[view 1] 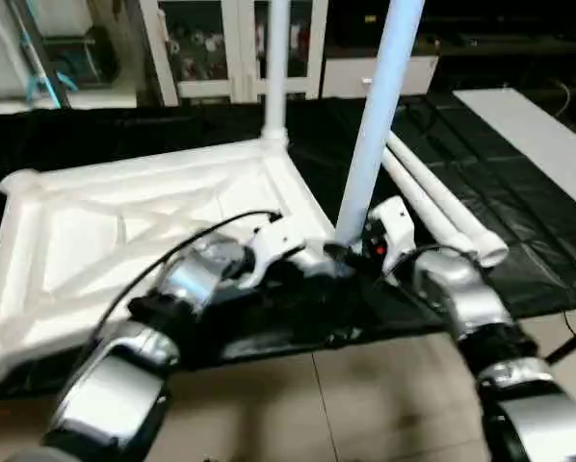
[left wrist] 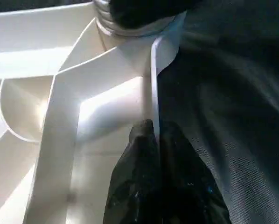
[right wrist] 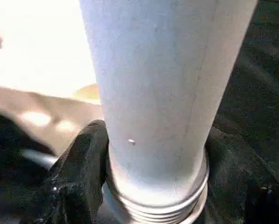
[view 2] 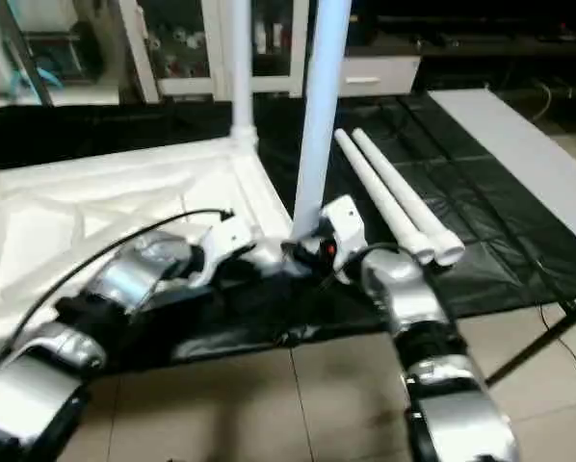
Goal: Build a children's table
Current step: Rotate leg to tighten
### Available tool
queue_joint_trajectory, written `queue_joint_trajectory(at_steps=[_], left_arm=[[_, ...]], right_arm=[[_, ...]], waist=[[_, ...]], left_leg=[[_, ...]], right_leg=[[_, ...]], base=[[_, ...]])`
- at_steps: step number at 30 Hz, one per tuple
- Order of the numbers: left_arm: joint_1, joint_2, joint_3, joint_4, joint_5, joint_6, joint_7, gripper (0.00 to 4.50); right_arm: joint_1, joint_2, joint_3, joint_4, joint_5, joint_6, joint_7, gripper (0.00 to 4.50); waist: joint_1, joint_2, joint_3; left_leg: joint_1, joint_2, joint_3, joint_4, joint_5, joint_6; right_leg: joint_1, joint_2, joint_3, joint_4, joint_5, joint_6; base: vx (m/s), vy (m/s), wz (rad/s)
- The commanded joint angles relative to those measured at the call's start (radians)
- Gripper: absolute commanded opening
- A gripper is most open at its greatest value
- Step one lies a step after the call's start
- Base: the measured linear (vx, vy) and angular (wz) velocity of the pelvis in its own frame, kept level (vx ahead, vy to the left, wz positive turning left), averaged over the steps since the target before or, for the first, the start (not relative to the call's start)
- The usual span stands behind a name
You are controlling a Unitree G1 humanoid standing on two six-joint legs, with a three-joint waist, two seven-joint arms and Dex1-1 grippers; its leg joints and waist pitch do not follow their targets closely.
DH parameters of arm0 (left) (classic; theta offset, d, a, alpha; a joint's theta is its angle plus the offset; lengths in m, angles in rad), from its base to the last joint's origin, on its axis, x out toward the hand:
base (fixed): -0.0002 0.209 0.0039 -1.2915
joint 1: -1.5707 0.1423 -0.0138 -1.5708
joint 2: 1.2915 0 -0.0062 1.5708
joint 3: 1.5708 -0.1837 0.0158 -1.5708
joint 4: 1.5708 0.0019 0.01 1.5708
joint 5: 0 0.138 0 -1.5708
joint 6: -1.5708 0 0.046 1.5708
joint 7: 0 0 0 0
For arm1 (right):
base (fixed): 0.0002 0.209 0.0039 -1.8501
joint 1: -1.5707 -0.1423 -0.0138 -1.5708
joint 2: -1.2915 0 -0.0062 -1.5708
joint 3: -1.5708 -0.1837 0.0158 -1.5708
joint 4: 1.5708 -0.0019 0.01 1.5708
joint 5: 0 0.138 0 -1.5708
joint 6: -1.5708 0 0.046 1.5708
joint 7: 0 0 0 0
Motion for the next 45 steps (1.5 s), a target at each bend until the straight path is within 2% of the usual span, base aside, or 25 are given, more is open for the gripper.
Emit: queue_joint_trajectory(at_steps=[1,7,8,10,12,15,16,17,18,21,23,24,26,27,29,31,32,35,36,37,38,40,42,44,45], left_arm=[[-0.032,-0.075,0.014,0.083,-0.005,-0.029,0.106,0.00],[-0.106,-0.144,0.036,0.200,0.024,-0.125,0.313,0.00],[-0.108,-0.147,0.036,0.205,0.024,-0.129,0.319,0.00],[-0.112,-0.151,0.033,0.216,0.028,-0.137,0.323,0.00],[-0.119,-0.158,0.030,0.242,0.038,-0.150,0.318,0.00],[-0.123,-0.160,0.029,0.265,0.041,-0.163,0.319,0.00],[-0.123,-0.158,0.029,0.270,0.043,-0.168,0.317,0.00],[-0.123,-0.154,0.028,0.282,0.046,-0.179,0.313,0.00],[-0.123,-0.152,0.028,0.285,0.047,-0.182,0.312,0.00],[-0.121,-0.146,0.026,0.286,0.050,-0.193,0.300,0.00],[-0.120,-0.141,0.027,0.289,0.051,-0.206,0.286,0.00],[-0.121,-0.140,0.028,0.293,0.051,-0.210,0.282,0.00],[-0.124,-0.140,0.027,0.298,0.054,-0.218,0.279,0.00],[-0.130,-0.140,0.024,0.310,0.059,-0.242,0.271,0.00],[-0.132,-0.140,0.022,0.314,0.060,-0.252,0.269,0.00],[-0.133,-0.144,0.024,0.320,0.060,-0.276,0.264,0.00],[-0.133,-0.144,0.024,0.320,0.060,-0.276,0.264,0.00],[-0.130,-0.150,0.014,0.324,0.069,-0.347,0.256,0.00],[-0.130,-0.149,0.013,0.327,0.073,-0.359,0.270,0.00],[-0.133,-0.151,0.023,0.332,0.067,-0.357,0.288,0.29],[-0.139,-0.153,0.035,0.339,0.058,-0.352,0.290,0.58],[-0.152,-0.157,0.066,0.347,0.032,-0.342,0.288,0.58],[-0.158,-0.154,0.075,0.344,0.027,-0.357,0.295,0.78],[-0.164,-0.148,0.091,0.337,0.018,-0.390,0.322,0.98],[-0.168,-0.142,0.147,0.316,-0.037,-0.434,0.318,1.01]], right_arm=[[-0.029,0.044,-0.041,0.058,-0.029,-0.007,-0.241,2.66],[-0.092,0.158,-0.113,0.150,-0.022,-0.011,-0.572,2.66],[-0.095,0.165,-0.116,0.154,-0.022,-0.010,-0.588,2.66],[-0.099,0.178,-0.112,0.158,-0.036,-0.024,-0.627,2.65],[-0.106,0.192,-0.105,0.160,-0.052,-0.048,-0.656,2.65],[-0.115,0.196,-0.103,0.168,-0.056,-0.074,-0.657,2.65],[-0.117,0.193,-0.098,0.170,-0.062,-0.084,-0.653,2.65],[-0.118,0.187,-0.089,0.170,-0.072,-0.110,-0.636,2.65],[-0.116,0.186,-0.088,0.168,-0.070,-0.117,-0.626,3.00],[-0.097,0.175,-0.085,0.129,-0.066,-0.130,-0.598,3.37],[-0.076,0.161,-0.083,0.075,-0.070,-0.123,-0.589,3.53],[-0.070,0.158,-0.082,0.059,-0.071,-0.118,-0.590,3.69],[-0.048,0.147,-0.075,0.010,-0.080,-0.104,-0.588,3.78],[0.041,0.119,-0.048,-0.152,-0.091,-0.052,-0.547,3.78],[0.074,0.109,-0.039,-0.209,-0.094,-0.035,-0.532,3.78],[0.183,0.080,-0.009,-0.377,-0.087,0.041,-0.468,3.78],[0.183,0.080,-0.009,-0.377,-0.087,0.041,-0.468,3.78],[0.326,0.038,0.025,-0.599,-0.037,0.158,-0.388,3.78],[0.348,0.033,0.030,-0.634,-0.028,0.175,-0.380,3.78],[0.369,0.027,0.037,-0.666,-0.019,0.192,-0.371,3.80],[0.392,0.021,0.044,-0.707,-0.016,0.215,-0.362,3.80],[0.429,0.009,0.054,-0.769,-0.014,0.243,-0.343,3.80],[0.439,0.011,0.053,-0.789,-0.014,0.258,-0.340,3.80],[0.443,0.015,0.053,-0.807,-0.015,0.278,-0.330,3.80],[0.443,0.014,0.055,-0.828,-0.006,0.302,-0.321,3.80]], waist=[[-0.003,-0.010,-0.054],[-0.005,-0.009,-0.062],[-0.001,0.003,-0.060],[-0.001,-0.002,-0.062],[0.004,0.001,-0.058],[0.007,-0.001,-0.055],[0.005,-0.009,-0.057],[0.007,-0.006,-0.057],[0.007,-0.005,-0.057],[0.006,-0.010,-0.059],[0.010,0.001,-0.056],[0.007,-0.005,-0.057],[0.009,-0.004,-0.056],[0.012,-0.003,-0.054],[0.014,-0.006,-0.057],[0.021,-0.002,-0.057],[0.023,-0.004,-0.058],[0.028,-0.003,-0.054],[0.030,0.007,-0.055],[0.026,0.003,-0.054],[0.026,0.006,-0.055],[0.033,0.007,-0.053],[0.032,0.012,-0.056],[0.029,0.006,-0.058],[0.029,0.008,-0.060]], left_leg=[[0.026,0.051,-0.030,-0.089,-0.339,-0.002],[0.022,0.047,-0.027,-0.082,-0.258,0.028],[0.021,0.047,-0.028,-0.081,-0.222,0.043],[0.020,0.047,-0.026,-0.079,-0.202,0.055],[0.021,0.046,-0.022,-0.076,-0.156,0.084],[0.023,0.048,-0.022,-0.079,-0.201,0.085],[0.023,0.049,-0.022,-0.080,-0.222,0.078],[0.024,0.049,-0.024,-0.081,-0.228,0.073],[0.025,0.050,-0.024,-0.081,-0.238,0.066],[0.022,0.051,-0.024,-0.081,-0.222,0.069],[0.021,0.050,-0.025,-0.082,-0.209,0.076],[0.021,0.050,-0.024,-0.081,-0.207,0.078],[0.023,0.050,-0.023,-0.081,-0.207,0.079],[0.021,0.049,-0.024,-0.082,-0.201,0.080],[0.021,0.050,-0.025,-0.080,-0.179,0.090],[0.021,0.051,-0.025,-0.079,-0.177,0.101],[0.022,0.051,-0.024,-0.079,-0.183,0.101],[0.020,0.053,-0.027,-0.082,-0.211,0.097],[0.024,0.053,-0.028,-0.083,-0.223,0.091],[0.021,0.052,-0.028,-0.085,-0.235,0.082],[0.022,0.052,-0.028,-0.084,-0.242,0.077],[0.027,0.052,-0.026,-0.084,-0.259,0.071],[0.022,0.054,-0.030,-0.085,-0.235,0.063],[0.020,0.053,-0.030,-0.083,-0.222,0.067],[0.020,0.053,-0.030,-0.080,-0.196,0.077]], right_leg=[[0.018,-0.038,0.024,-0.074,-0.307,-0.194],[0.025,-0.037,0.022,-0.065,-0.205,-0.207],[0.027,-0.037,0.022,-0.059,-0.157,-0.219],[0.030,-0.035,0.020,-0.056,-0.122,-0.221],[0.030,-0.034,0.019,-0.051,-0.047,-0.239],[0.031,-0.038,0.019,-0.058,-0.116,-0.234],[0.032,-0.037,0.019,-0.062,-0.155,-0.225],[0.031,-0.039,0.019,-0.061,-0.170,-0.224],[0.030,-0.040,0.019,-0.064,-0.191,-0.217],[0.032,-0.037,0.019,-0.060,-0.162,-0.214],[0.032,-0.039,0.020,-0.059,-0.150,-0.215],[0.032,-0.037,0.020,-0.059,-0.142,-0.213],[0.031,-0.037,0.020,-0.059,-0.143,-0.214],[0.033,-0.035,0.019,-0.061,-0.136,-0.202],[0.037,-0.035,0.021,-0.056,-0.103,-0.195],[0.039,-0.036,0.022,-0.060,-0.105,-0.184],[0.038,-0.037,0.022,-0.061,-0.114,-0.184],[0.038,-0.038,0.024,-0.069,-0.180,-0.170],[0.035,-0.037,0.025,-0.069,-0.189,-0.165],[0.034,-0.034,0.023,-0.072,-0.200,-0.163],[0.033,-0.036,0.023,-0.071,-0.206,-0.165],[0.028,-0.037,0.025,-0.077,-0.236,-0.163],[0.031,-0.036,0.024,-0.069,-0.195,-0.172],[0.033,-0.033,0.022,-0.064,-0.141,-0.182],[0.034,-0.035,0.023,-0.057,-0.095,-0.194]], base=[[0.000,0.000,0.00],[0.000,0.000,0.00],[0.000,0.000,0.00],[0.000,0.000,0.00],[0.000,0.000,0.00],[0.000,0.000,0.00],[0.000,0.000,0.00],[0.000,0.000,0.00],[0.000,0.000,0.00],[0.000,0.000,0.00],[0.000,0.000,0.00],[0.000,0.000,0.00],[0.000,0.000,0.00],[0.000,0.000,0.00],[0.000,0.000,0.00],[0.000,0.000,0.00],[0.000,0.000,0.00],[0.000,0.000,0.00],[0.000,0.000,0.00],[0.000,0.000,0.00],[0.000,0.000,0.00],[0.000,0.000,0.00],[0.000,0.000,0.00],[0.000,0.000,0.00],[0.000,0.000,0.00]])
